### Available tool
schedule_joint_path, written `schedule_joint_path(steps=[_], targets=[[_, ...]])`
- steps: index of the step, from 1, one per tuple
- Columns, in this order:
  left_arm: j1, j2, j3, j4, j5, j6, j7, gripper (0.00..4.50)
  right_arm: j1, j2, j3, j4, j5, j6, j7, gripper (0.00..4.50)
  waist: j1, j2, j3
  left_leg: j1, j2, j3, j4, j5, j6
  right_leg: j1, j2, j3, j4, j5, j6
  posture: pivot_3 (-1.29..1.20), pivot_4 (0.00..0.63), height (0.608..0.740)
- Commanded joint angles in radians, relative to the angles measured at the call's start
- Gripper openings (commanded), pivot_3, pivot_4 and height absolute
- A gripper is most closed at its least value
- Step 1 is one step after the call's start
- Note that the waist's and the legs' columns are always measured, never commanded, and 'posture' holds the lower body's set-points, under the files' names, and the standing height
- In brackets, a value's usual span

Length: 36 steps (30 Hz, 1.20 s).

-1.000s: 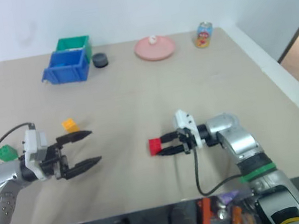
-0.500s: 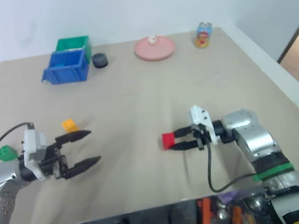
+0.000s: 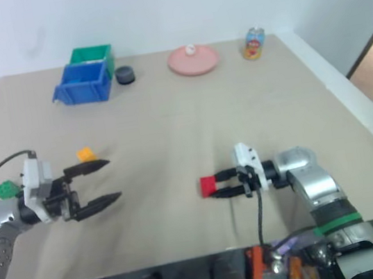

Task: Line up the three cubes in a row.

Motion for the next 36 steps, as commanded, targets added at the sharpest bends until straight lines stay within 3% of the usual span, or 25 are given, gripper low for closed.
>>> schedule_joint_path(steps=[1, 5, 6, 13, 20, 23, 26, 29, 36], targets=[[-0.008, 0.014, 0.028, -0.018, -0.019, 0.004, 0.002, 4.50, 0.002, 0.004, 0.006, -0.040, 0.000, -0.023, 0.014, 1.21, 0.000, 0.000, 0.000, 0.000, 0.000, 0.000, 0.000, 0.000, 0.000, 0.000, 0.000, 0.000, 0.000, 0.000, 0.000, 0.00, 0.150, 0.736], [-0.007, 0.019, 0.033, -0.022, -0.021, 0.009, 0.005, 4.50, 0.005, -0.004, 0.029, -0.034, -0.011, -0.025, 0.035, 1.21, 0.000, 0.000, 0.000, 0.000, 0.000, 0.000, 0.000, 0.000, 0.000, 0.000, 0.000, 0.000, 0.000, 0.000, 0.000, 0.00, 0.150, 0.736], [-0.007, 0.020, 0.034, -0.023, -0.021, 0.011, 0.006, 4.50, 0.004, -0.007, 0.036, -0.027, -0.019, -0.032, 0.034, 2.22, 0.000, 0.000, 0.000, 0.000, 0.000, 0.000, 0.000, 0.000, 0.000, 0.000, 0.000, 0.000, 0.000, 0.000, 0.000, 0.00, 0.150, 0.736], [-0.007, 0.021, 0.031, -0.024, -0.019, 0.012, 0.009, 4.50, -0.009, 0.000, 0.037, -0.012, -0.035, -0.031, 0.019, 4.48, 0.000, 0.000, 0.000, 0.000, 0.000, 0.000, 0.000, 0.000, 0.000, 0.000, 0.000, 0.000, 0.000, 0.000, 0.000, 0.00, 0.150, 0.736], [-0.009, 0.019, 0.026, -0.025, -0.025, 0.024, 0.013, 4.50, -0.076, -0.036, 0.000, 0.007, -0.010, 0.034, 0.031, 4.48, 0.000, 0.000, 0.000, 0.000, 0.000, 0.000, 0.002, 0.000, 0.000, 0.000, 0.000, 0.000, 0.000, 0.001, 0.000, 0.00, 0.150, 0.736], [0.025, 0.017, 0.052, -0.056, -0.071, 0.084, 0.047, 4.50, -0.148, -0.065, -0.072, 0.023, 0.059, 0.126, 0.036, 4.48, -0.001, 0.000, 0.000, 0.000, 0.000, 0.000, 0.002, 0.000, 0.000, 0.000, 0.000, 0.000, 0.000, 0.001, 0.000, 0.00, 0.150, 0.736], [0.098, 0.007, 0.085, -0.096, -0.106, 0.125, 0.087, 4.50, -0.160, -0.134, -0.140, -0.037, 0.168, 0.237, 0.107, 4.48, 0.000, 0.000, 0.000, 0.000, 0.000, 0.000, 0.001, 0.000, 0.000, 0.000, 0.000, 0.000, 0.000, 0.001, 0.000, 0.00, 0.150, 0.736], [0.127, -0.008, 0.114, -0.119, -0.152, 0.168, 0.143, 4.50, -0.133, -0.187, -0.159, -0.053, 0.186, 0.223, 0.163, 4.48, 0.006, 0.000, 0.000, 0.000, 0.000, 0.000, 0.000, -0.001, 0.001, 0.000, 0.000, 0.000, 0.000, -0.002, -0.001, 0.00, 0.150, 0.736], [0.142, -0.081, 0.217, -0.156, -0.310, 0.296, 0.357, 4.50, -0.199, -0.134, -0.196, -0.059, 0.248, 0.286, 0.068, 4.48, 0.005, 0.001, 0.000, 0.000, 0.000, 0.001, 0.002, -0.001, 0.001, 0.000, 0.000, 0.000, 0.000, 0.001, 0.000, 0.00, 0.150, 0.736]])
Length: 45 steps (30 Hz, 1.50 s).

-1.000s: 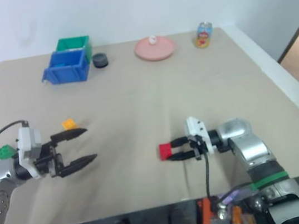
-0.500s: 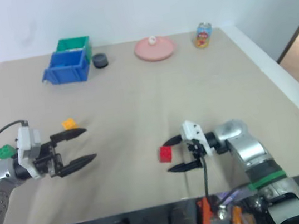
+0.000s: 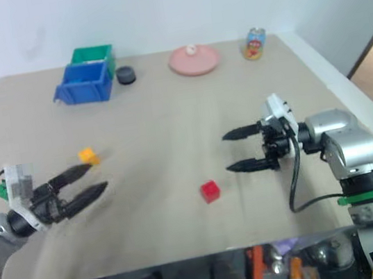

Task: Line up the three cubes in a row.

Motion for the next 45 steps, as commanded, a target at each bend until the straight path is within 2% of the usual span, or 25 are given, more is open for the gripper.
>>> schedule_joint_path(steps=[1, 8, 16, 18, 31, 36, 45], targets=[[0.019, -0.025, 0.066, -0.061, -0.080, 0.045, 0.098, 4.50, -0.044, 0.035, -0.052, -0.046, 0.063, 0.042, -0.035, 4.48, 0.001, 0.000, 0.000, 0.000, 0.000, 0.000, 0.000, 0.000, 0.000, 0.000, 0.000, 0.000, 0.000, 0.000, 0.000, 0.00, 0.150, 0.736], [0.118, -0.147, 0.122, -0.125, -0.089, 0.048, 0.345, 4.50, -0.072, 0.153, -0.049, -0.100, 0.092, 0.100, -0.172, 4.48, 0.003, 0.000, 0.000, 0.000, 0.000, 0.000, 0.001, 0.000, 0.000, 0.001, 0.000, 0.000, 0.000, 0.000, 0.000, 0.00, 0.150, 0.736], [0.303, -0.284, 0.034, -0.251, 0.129, 0.005, 0.585, 4.50, -0.027, 0.237, 0.014, -0.232, 0.070, 0.144, -0.285, 4.48, 0.007, -0.001, -0.001, -0.001, 0.000, 0.000, 0.002, 0.000, 0.000, 0.000, 0.000, 0.001, 0.000, 0.000, 0.000, 0.00, 0.150, 0.736], [0.290, -0.305, 0.036, -0.226, 0.195, 0.005, 0.663, 4.50, -0.014, 0.235, 0.023, -0.245, 0.070, 0.139, -0.277, 4.48, 0.010, -0.001, -0.001, -0.001, 0.000, -0.001, 0.002, 0.000, 0.000, 0.001, 0.000, 0.000, 0.000, 0.000, 0.000, 0.00, 0.150, 0.736], [0.070, -0.395, 0.170, -0.102, 0.297, 0.063, 1.019, 4.50, 0.019, 0.239, 0.049, -0.257, 0.057, 0.111, -0.265, 4.48, 0.007, -0.002, -0.001, -0.001, -0.001, 0.000, 0.005, 0.000, 0.000, 0.002, 0.000, 0.001, 0.000, 0.002, 0.001, 0.00, 0.150, 0.736], [0.014, -0.397, 0.208, -0.036, 0.301, 0.085, 1.071, 4.50, 0.021, 0.237, 0.049, -0.252, 0.047, 0.102, -0.267, 4.48, 0.007, -0.003, -0.002, -0.001, -0.001, -0.001, 0.005, 0.000, 0.000, 0.002, 0.000, 0.001, 0.000, 0.002, 0.002, 0.00, 0.150, 0.736], [-0.066, -0.339, 0.196, 0.083, 0.359, 0.073, 1.041, 4.50, 0.039, 0.245, 0.058, -0.272, 0.040, 0.096, -0.278, 4.48, 0.007, -0.003, -0.002, -0.001, -0.001, -0.001, 0.005, 0.000, -0.001, 0.002, 0.000, 0.000, 0.000, 0.002, 0.002, 0.00, 0.150, 0.736]])
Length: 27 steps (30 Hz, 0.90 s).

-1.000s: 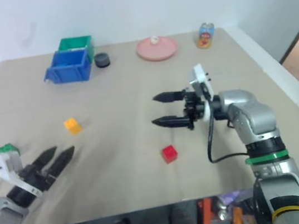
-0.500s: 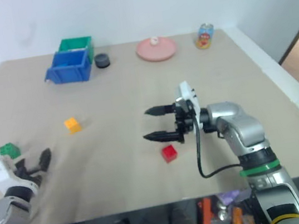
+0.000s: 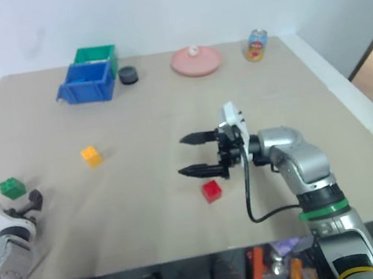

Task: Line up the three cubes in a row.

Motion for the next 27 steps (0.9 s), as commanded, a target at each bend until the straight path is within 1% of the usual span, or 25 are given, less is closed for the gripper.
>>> schedule_joint_path(steps=[1, 7, 17, 19, 20, 21, 23, 24, 26, 27], targets=[[-0.046, 0.034, 0.003, 0.036, 0.033, -0.016, -0.009, 4.50, 0.003, 0.003, -0.006, -0.051, 0.004, -0.017, -0.007, 4.48, 0.000, 0.000, 0.000, 0.000, 0.000, 0.000, 0.000, 0.000, 0.000, 0.000, 0.000, 0.000, 0.000, 0.000, 0.000, 0.00, 0.150, 0.736], [-0.112, 0.055, -0.012, 0.108, 0.078, -0.029, -0.023, 4.50, 0.019, 0.003, -0.008, -0.066, 0.002, -0.016, -0.021, 4.48, 0.000, 0.000, 0.000, 0.000, 0.000, 0.000, 0.000, 0.000, 0.000, 0.000, 0.000, 0.000, 0.000, 0.000, 0.000, 0.00, 0.150, 0.736], [-0.243, 0.096, -0.026, 0.288, 0.152, -0.085, -0.058, 4.50, 0.049, -0.002, -0.012, -0.087, -0.006, -0.025, -0.054, 4.48, 0.000, -0.001, 0.000, 0.000, 0.000, 0.000, 0.000, 0.000, 0.000, 0.000, 0.000, 0.000, 0.000, 0.000, 0.001, 0.00, 0.150, 0.736], [-0.246, 0.093, -0.027, 0.294, 0.161, -0.093, -0.060, 3.94, 0.055, -0.004, -0.015, -0.087, -0.010, -0.029, -0.062, 4.50, 0.000, -0.001, 0.000, 0.000, 0.000, 0.000, 0.000, 0.000, 0.000, 0.000, 0.000, 0.000, 0.000, 0.000, 0.001, 0.00, 0.150, 0.736], [-0.245, 0.091, -0.027, 0.293, 0.163, -0.095, -0.059, 3.80, 0.058, -0.005, -0.017, -0.088, -0.012, -0.032, -0.065, 4.50, 0.000, -0.001, 0.000, 0.000, 0.000, 0.000, -0.001, 0.000, 0.000, 0.000, 0.000, 0.000, 0.000, 0.000, 0.001, 0.00, 0.150, 0.736], [-0.242, 0.087, -0.027, 0.290, 0.165, -0.095, -0.059, 3.28, 0.062, -0.006, -0.018, -0.088, -0.012, -0.032, -0.065, 4.50, 0.000, -0.001, 0.000, 0.000, 0.000, 0.000, -0.001, 0.000, 0.000, 0.000, 0.000, 0.000, 0.000, 0.000, 0.001, 0.00, 0.150, 0.736], [-0.234, 0.079, -0.025, 0.284, 0.168, -0.092, -0.058, 2.63, 0.065, -0.009, -0.020, -0.088, -0.014, -0.034, -0.069, 4.50, 0.000, -0.001, 0.000, 0.000, 0.000, 0.000, -0.001, 0.000, 0.000, 0.000, 0.000, 0.000, 0.000, 0.000, 0.001, 0.00, 0.150, 0.736], [-0.231, 0.077, -0.025, 0.281, 0.169, -0.090, -0.058, 2.22, 0.066, -0.010, -0.021, -0.088, -0.014, -0.034, -0.070, 4.50, 0.000, -0.001, 0.000, 0.000, 0.000, 0.000, -0.001, 0.000, 0.000, 0.000, 0.000, 0.000, 0.000, 0.000, 0.001, 0.00, 0.150, 0.736], [-0.226, 0.072, -0.025, 0.276, 0.170, -0.087, -0.058, 1.58, 0.063, -0.010, -0.020, -0.083, -0.016, -0.035, -0.072, 4.50, 0.000, -0.001, 0.000, 0.000, 0.000, 0.000, -0.001, 0.000, 0.000, 0.000, 0.000, 0.000, 0.000, 0.000, 0.001, 0.00, 0.150, 0.736], [-0.222, 0.069, -0.028, 0.270, 0.172, -0.086, -0.057, 1.34, 0.063, -0.011, -0.020, -0.082, -0.017, -0.036, -0.071, 4.50, 0.000, -0.001, 0.000, 0.000, 0.000, 0.000, -0.001, 0.000, 0.000, 0.000, 0.000, 0.000, 0.000, 0.000, 0.001, 0.00, 0.150, 0.736]])
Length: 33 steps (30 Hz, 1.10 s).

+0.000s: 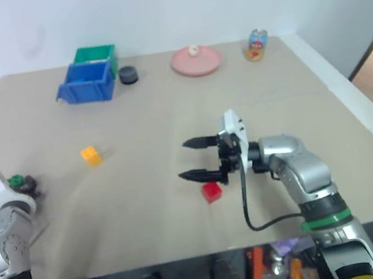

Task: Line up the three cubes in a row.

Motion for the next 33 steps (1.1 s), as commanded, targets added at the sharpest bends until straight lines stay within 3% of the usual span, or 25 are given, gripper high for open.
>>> schedule_joint_path(steps=[1, 7, 10, 13, 16, 23, 33], targets=[[0.012, -0.004, -0.001, -0.042, 0.012, -0.010, 0.002, 1.35, -0.003, -0.010, -0.020, -0.033, 0.005, -0.016, -0.002, 4.50, 0.000, 0.000, 0.000, 0.000, 0.000, 0.000, 0.000, 0.000, 0.000, 0.000, 0.000, 0.000, 0.000, 0.000, 0.000, 0.00, 0.150, 0.736], [0.025, 0.024, -0.085, -0.091, 0.043, -0.060, -0.112, 1.35, -0.018, -0.010, -0.016, -0.018, -0.006, -0.021, 0.004, 4.50, 0.000, 0.000, 0.000, 0.000, 0.000, 0.000, 0.000, 0.000, 0.000, 0.000, 0.000, 0.000, 0.000, 0.000, 0.000, 0.00, 0.150, 0.736], [0.050, 0.093, -0.179, -0.126, 0.088, -0.193, -0.279, 1.35, -0.024, -0.018, -0.021, -0.016, -0.004, -0.015, 0.015, 4.50, 0.001, -0.001, 0.000, 0.000, 0.000, 0.000, 0.000, 0.000, 0.000, 0.000, 0.000, 0.000, 0.000, 0.000, 0.000, 0.00, 0.150, 0.736], [0.072, 0.145, -0.198, -0.142, 0.055, -0.271, -0.431, 1.35, -0.026, -0.040, -0.031, -0.018, 0.008, 0.000, 0.035, 4.50, 0.001, 0.000, 0.000, 0.000, 0.000, 0.000, -0.001, 0.000, -0.001, -0.001, 0.000, 0.000, -0.001, 0.000, -0.001, 0.00, 0.150, 0.736], [0.151, 0.240, -0.238, -0.142, 0.048, -0.434, -0.680, 1.35, -0.021, -0.088, -0.052, -0.012, 0.017, 0.007, 0.071, 4.50, -0.001, 0.000, 0.000, 0.000, 0.000, 0.001, -0.003, 0.000, -0.001, -0.001, 0.000, 0.000, -0.001, -0.001, -0.001, 0.00, 0.150, 0.736], [0.174, 0.264, -0.280, -0.200, -0.099, -0.468, -0.959, 1.35, -0.034, -0.155, -0.129, 0.012, 0.059, 0.028, 0.093, 4.50, 0.001, 0.000, 0.001, 0.000, 0.001, 0.002, -0.006, 0.000, 0.000, -0.003, -0.001, 0.000, -0.002, -0.002, -0.003, 0.00, 0.150, 0.736], [0.139, 0.242, -0.505, -0.226, -0.081, -0.482, -1.174, 1.35, 0.013, -0.186, -0.164, -0.043, 0.082, 0.053, 0.069, 4.50, 0.000, 0.000, 0.001, 0.000, 0.001, 0.002, -0.006, 0.000, 0.000, -0.003, -0.001, 0.001, -0.002, -0.002, -0.002, 0.00, 0.150, 0.736]])
